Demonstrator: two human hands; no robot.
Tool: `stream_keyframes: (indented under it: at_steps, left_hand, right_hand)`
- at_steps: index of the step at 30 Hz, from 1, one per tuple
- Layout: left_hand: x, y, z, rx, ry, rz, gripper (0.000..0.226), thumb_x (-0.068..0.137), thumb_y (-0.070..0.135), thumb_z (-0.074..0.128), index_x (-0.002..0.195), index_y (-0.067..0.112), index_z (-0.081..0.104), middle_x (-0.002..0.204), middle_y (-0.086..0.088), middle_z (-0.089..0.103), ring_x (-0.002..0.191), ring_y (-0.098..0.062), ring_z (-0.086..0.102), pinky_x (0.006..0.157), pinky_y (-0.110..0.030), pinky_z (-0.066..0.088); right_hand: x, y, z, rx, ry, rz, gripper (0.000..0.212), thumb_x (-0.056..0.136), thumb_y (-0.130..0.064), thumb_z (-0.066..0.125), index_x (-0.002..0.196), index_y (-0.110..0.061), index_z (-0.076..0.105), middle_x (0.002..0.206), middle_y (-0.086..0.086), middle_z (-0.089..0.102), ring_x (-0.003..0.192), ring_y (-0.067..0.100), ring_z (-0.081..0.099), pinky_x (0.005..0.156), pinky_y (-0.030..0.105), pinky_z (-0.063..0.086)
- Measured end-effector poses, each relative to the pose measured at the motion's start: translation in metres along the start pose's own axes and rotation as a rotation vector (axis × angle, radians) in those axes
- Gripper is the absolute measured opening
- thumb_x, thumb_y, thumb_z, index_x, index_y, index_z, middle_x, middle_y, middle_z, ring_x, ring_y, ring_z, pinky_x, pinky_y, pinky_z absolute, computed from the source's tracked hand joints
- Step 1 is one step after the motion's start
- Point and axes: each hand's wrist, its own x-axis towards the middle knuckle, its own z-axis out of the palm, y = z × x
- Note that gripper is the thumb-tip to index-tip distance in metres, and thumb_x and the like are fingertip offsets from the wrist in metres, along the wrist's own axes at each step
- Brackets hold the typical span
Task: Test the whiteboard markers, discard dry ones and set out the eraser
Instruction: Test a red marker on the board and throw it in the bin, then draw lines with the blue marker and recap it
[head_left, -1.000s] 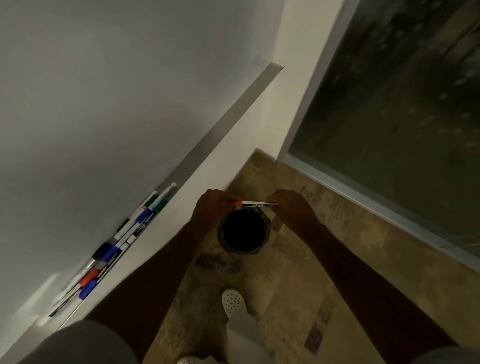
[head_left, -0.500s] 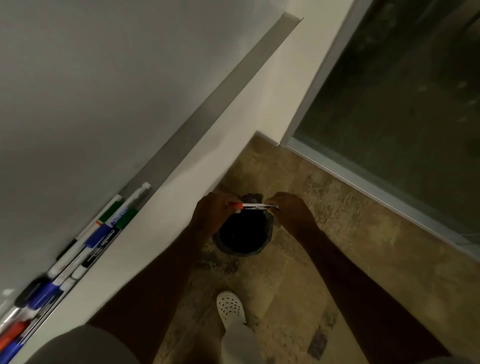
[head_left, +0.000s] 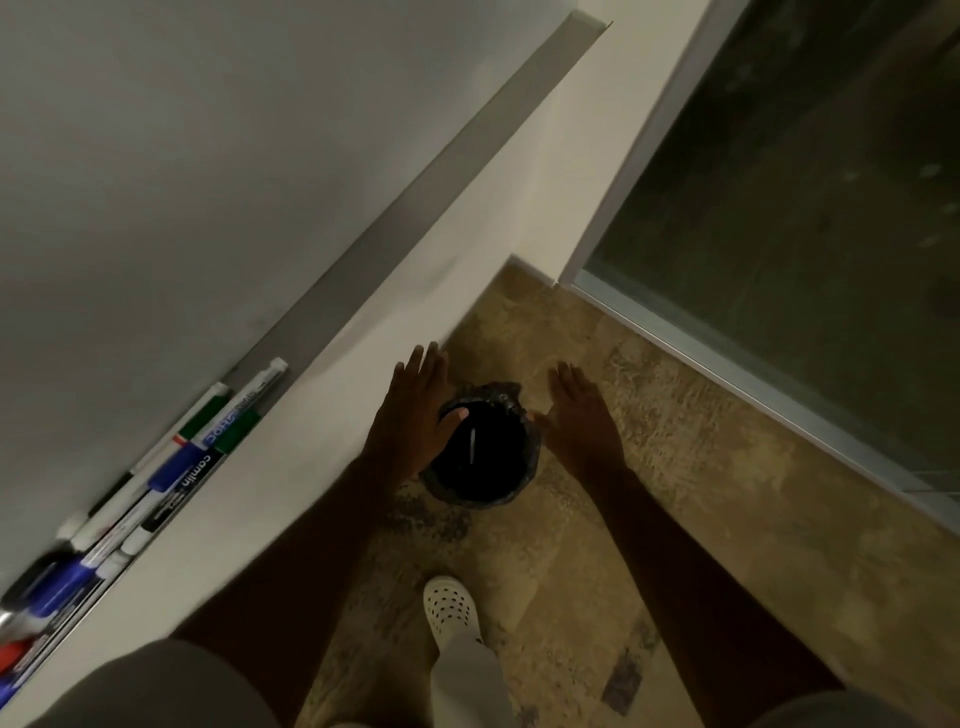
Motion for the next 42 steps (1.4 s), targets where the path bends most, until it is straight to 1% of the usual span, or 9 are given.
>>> stream_keyframes:
  at_steps: [5,9,16,22,29,32,36,39,42]
  left_hand:
    - [-0.006,0.014,-0.018,0.084,0.076,-0.026,0.086,0.098,0.061,0.02,0.158,0.002,0.007,0.167,-0.017,-0.003,0.155,-0.031,-0.003,0.126,-0.048,0.005]
    - [-0.014,0.031,-0.042,0.078,0.149,0.035,0.085,0.099,0.061,0.027,0.158,0.003,0.008,0.167,-0.016,-0.002,0.155,-0.029,-0.003,0.126,-0.048,0.008]
    - [-0.028,0.064,-0.117,0.098,0.238,0.054,0.089,0.098,0.067,0.008,0.158,0.001,0.007,0.167,-0.017,-0.004,0.155,-0.029,-0.007,0.126,-0.045,0.001]
    - [-0.051,0.08,-0.174,0.097,0.363,0.029,0.083,0.099,0.059,0.025,0.158,0.003,0.007,0.166,-0.016,0.0,0.154,-0.028,-0.005,0.126,-0.042,0.0]
    - [-0.114,0.073,-0.217,0.042,0.416,-0.115,0.082,0.1,0.062,0.018,0.159,0.009,0.001,0.167,-0.009,-0.008,0.154,-0.022,-0.011,0.124,-0.036,-0.008]
    - [-0.147,0.059,-0.225,0.008,0.444,-0.188,0.078,0.101,0.061,0.018,0.16,0.011,0.008,0.168,-0.007,0.003,0.155,-0.022,0.0,0.126,-0.037,0.001]
    - [-0.194,0.035,-0.234,-0.097,0.568,-0.312,0.057,0.105,0.04,0.043,0.154,0.014,0.035,0.155,-0.009,0.044,0.14,-0.027,0.043,0.114,-0.036,0.033]
    - [-0.228,0.016,-0.234,-0.123,0.602,-0.457,0.049,0.105,0.037,0.045,0.151,0.021,0.043,0.149,-0.005,0.052,0.134,-0.025,0.049,0.108,-0.036,0.04]
    - [-0.254,-0.002,-0.227,-0.109,0.623,-0.546,0.04,0.104,0.033,0.048,0.142,0.023,0.055,0.141,-0.002,0.059,0.128,-0.023,0.055,0.103,-0.035,0.045]
  right_hand:
    - [-0.008,-0.014,-0.017,-0.121,0.132,-0.029,0.09,0.092,-0.067,-0.003,0.159,-0.007,0.0,0.167,0.013,-0.007,0.154,0.027,-0.01,0.126,0.042,-0.002]
    - [-0.012,-0.034,-0.042,-0.123,0.221,-0.048,0.1,0.086,-0.071,-0.021,0.159,-0.006,0.001,0.166,0.014,-0.006,0.154,0.028,-0.009,0.126,0.044,-0.001]
    - [-0.026,-0.066,-0.108,-0.122,0.307,-0.117,0.093,0.092,-0.07,-0.012,0.159,-0.007,0.001,0.167,0.013,-0.004,0.154,0.028,-0.007,0.126,0.044,-0.001]
    - [-0.047,-0.101,-0.162,-0.142,0.395,-0.218,0.097,0.089,-0.071,-0.018,0.159,-0.009,0.007,0.168,0.011,-0.001,0.155,0.028,-0.004,0.124,0.043,-0.003]
    - [-0.06,-0.154,-0.189,-0.184,0.443,-0.412,0.083,0.099,-0.065,0.017,0.159,-0.008,0.015,0.166,0.015,0.009,0.154,0.029,0.004,0.123,0.041,-0.003]
    - [-0.062,-0.18,-0.188,-0.182,0.447,-0.498,0.08,0.1,-0.063,0.022,0.157,-0.007,0.024,0.164,0.017,0.019,0.153,0.033,0.013,0.124,0.044,0.004]
    - [-0.061,-0.214,-0.173,-0.134,0.398,-0.591,0.077,0.1,-0.061,0.021,0.156,-0.008,0.029,0.162,0.018,0.026,0.152,0.034,0.02,0.123,0.048,0.018]
    - [-0.062,-0.236,-0.159,-0.085,0.331,-0.659,0.082,0.098,-0.066,0.013,0.156,-0.01,0.03,0.162,0.016,0.028,0.152,0.033,0.021,0.124,0.047,0.019]
    - [-0.061,-0.255,-0.142,-0.08,0.263,-0.71,0.073,0.101,-0.061,0.029,0.155,-0.012,0.033,0.161,0.013,0.031,0.151,0.032,0.025,0.123,0.044,0.018]
